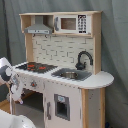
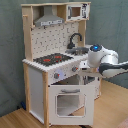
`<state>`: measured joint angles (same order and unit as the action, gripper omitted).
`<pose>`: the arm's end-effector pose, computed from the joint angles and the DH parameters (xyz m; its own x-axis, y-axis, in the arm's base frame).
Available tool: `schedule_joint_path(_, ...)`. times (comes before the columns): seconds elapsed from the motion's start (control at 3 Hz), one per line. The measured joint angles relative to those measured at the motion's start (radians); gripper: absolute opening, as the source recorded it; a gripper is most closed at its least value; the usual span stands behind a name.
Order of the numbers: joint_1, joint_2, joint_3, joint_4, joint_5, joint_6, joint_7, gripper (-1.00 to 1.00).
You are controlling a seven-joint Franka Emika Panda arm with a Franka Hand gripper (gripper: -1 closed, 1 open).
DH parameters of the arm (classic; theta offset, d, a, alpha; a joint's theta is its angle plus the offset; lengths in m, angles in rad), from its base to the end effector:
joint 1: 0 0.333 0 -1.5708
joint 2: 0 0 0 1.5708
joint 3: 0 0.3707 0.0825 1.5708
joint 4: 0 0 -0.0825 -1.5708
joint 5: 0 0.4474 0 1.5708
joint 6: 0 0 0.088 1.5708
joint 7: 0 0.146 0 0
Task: Play with the kitchen
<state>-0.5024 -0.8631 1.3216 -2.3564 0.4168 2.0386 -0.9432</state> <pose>0.3201 0.3880 0.3685 0.1739 0.9379 -0.3002 0.9432 -0.0710 0.3246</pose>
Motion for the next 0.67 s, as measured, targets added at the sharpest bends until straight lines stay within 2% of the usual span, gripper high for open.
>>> schedule_joint_path(0.33, -0.034, 0.045, 0.039, -0.012, 0.021, 0.062, -0.06, 1.0)
schedule_joint_path(0.67, -0.069, 0.097, 0.094, -0.014, 0.028, 0.121, -0.07, 1.0)
